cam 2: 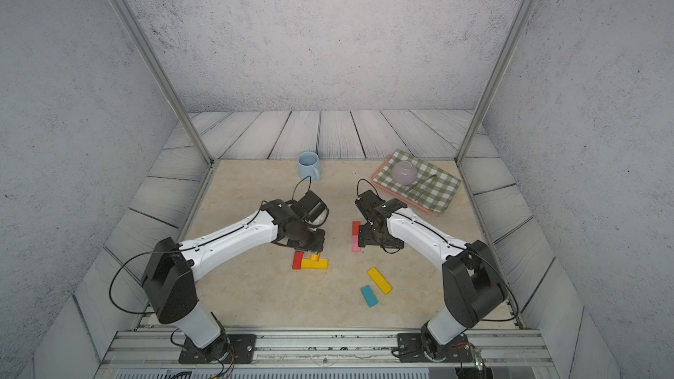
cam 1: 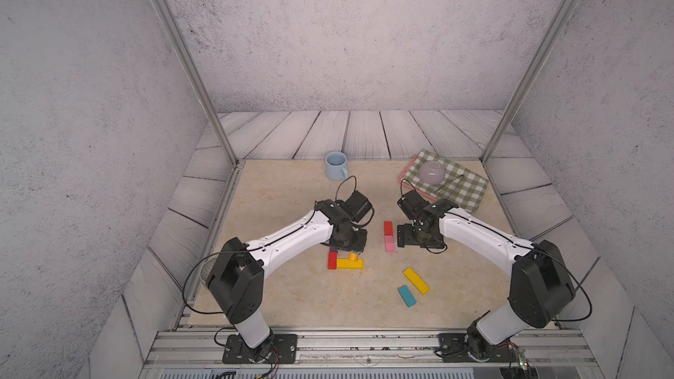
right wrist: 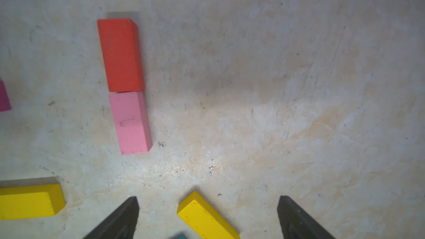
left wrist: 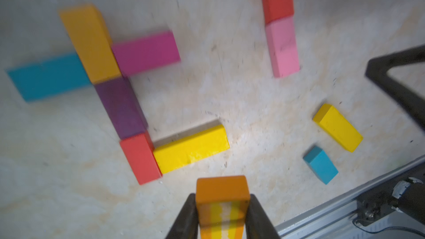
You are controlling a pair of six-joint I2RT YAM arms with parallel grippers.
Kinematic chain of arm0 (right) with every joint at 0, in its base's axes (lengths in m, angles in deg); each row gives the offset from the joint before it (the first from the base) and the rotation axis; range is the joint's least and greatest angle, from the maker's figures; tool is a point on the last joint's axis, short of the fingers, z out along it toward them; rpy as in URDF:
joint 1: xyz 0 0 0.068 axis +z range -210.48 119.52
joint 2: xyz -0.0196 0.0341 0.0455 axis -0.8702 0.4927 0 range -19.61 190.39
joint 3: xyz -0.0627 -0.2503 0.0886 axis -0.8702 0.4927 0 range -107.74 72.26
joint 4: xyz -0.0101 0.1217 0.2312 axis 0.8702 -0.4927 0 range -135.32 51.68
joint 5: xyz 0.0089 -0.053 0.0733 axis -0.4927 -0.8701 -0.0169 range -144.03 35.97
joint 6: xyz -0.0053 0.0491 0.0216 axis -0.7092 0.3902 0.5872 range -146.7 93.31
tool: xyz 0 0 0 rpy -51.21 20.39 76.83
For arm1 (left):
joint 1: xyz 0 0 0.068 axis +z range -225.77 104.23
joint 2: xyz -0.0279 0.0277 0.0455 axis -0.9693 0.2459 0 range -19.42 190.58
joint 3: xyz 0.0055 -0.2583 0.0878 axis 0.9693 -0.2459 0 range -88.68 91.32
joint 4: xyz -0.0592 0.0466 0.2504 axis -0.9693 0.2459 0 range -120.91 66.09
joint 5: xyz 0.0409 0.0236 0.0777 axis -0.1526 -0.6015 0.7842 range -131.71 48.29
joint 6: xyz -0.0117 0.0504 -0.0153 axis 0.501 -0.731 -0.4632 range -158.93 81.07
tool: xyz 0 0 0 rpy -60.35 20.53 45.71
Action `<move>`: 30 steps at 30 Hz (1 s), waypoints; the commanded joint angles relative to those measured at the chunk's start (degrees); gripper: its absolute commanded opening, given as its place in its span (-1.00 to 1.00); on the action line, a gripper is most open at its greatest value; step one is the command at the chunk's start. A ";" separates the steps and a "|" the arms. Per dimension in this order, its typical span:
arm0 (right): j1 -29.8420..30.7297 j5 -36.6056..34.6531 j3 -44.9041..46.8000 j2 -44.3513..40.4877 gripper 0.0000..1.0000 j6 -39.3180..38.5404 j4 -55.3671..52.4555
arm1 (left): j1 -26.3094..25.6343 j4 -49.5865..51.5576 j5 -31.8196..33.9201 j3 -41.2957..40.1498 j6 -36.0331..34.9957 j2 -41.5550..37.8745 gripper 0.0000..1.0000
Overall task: Assemble the letter t with building blocks
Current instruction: Pick up the building block from the center of the board, then assemble the building block at the center of the board.
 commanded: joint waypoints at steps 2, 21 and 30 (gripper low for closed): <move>-4.30 2.73 -2.87 0.93 0.92 -4.57 0.34 | 6.37 4.25 -0.11 7.84 -14.68 5.81 -0.50; -12.45 13.16 -9.45 8.20 0.96 -17.96 0.22 | 9.66 -3.83 -0.09 22.52 -32.52 24.79 -0.43; -13.32 14.41 -7.01 7.14 0.96 -16.68 1.92 | 9.79 -5.85 -14.03 23.23 -50.38 23.49 -0.40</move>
